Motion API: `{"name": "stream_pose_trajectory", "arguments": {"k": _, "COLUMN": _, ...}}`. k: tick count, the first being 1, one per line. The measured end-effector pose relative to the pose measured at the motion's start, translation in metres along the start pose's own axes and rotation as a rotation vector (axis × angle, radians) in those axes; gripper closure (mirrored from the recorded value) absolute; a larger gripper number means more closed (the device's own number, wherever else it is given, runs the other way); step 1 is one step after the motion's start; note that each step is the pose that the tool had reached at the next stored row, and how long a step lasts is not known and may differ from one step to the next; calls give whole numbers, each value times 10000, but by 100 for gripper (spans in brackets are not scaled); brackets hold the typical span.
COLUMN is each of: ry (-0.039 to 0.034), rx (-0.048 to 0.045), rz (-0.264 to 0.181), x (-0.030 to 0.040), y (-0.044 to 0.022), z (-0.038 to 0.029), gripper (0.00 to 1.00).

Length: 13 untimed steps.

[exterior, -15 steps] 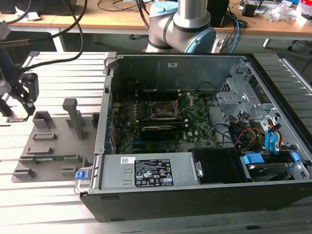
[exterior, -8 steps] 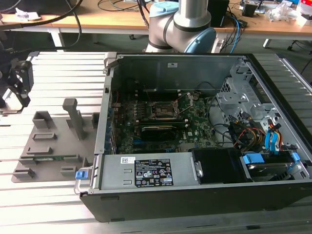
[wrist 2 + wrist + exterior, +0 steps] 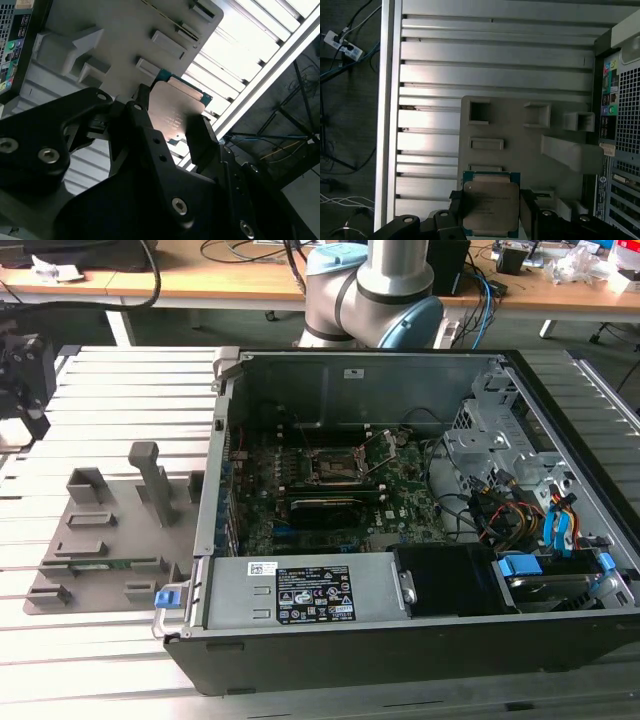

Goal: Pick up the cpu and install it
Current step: 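Pick up the cpu and move it towards the insertion slot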

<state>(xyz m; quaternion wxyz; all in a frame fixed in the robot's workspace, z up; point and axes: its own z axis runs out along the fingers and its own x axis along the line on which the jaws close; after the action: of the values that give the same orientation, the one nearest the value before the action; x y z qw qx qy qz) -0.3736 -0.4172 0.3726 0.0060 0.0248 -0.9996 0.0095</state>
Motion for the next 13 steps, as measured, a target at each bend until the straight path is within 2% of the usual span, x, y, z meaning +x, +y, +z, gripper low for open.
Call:
{"name": "stream_pose_trajectory", "arguments": {"k": 1, "ry": 0, "rx": 0, "rz": 0, "x": 1, "y": -1, "z": -48, "gripper": 46}}
{"name": "stream_pose_trajectory", "arguments": {"k": 3, "ry": -1, "rx": 0, "rz": 0, "x": 1, "y": -2, "z": -94, "gripper": 46}}
{"name": "stream_pose_trajectory", "arguments": {"k": 6, "ry": 1, "rx": 1, "rz": 0, "x": 3, "y": -4, "z": -235, "gripper": 46}}
{"name": "stream_pose_trajectory", "arguments": {"k": 7, "ry": 0, "rx": 0, "rz": 0, "x": 4, "y": -5, "z": -311, "gripper": 46}}
{"name": "stream_pose_trajectory", "arguments": {"k": 11, "ry": -1, "rx": 0, "rz": 0, "x": 5, "y": -8, "z": -450, "gripper": 46}}
{"name": "stream_pose_trajectory", "arguments": {"k": 13, "ry": 0, "rx": 0, "rz": 0, "x": 7, "y": -9, "z": -560, "gripper": 46}}
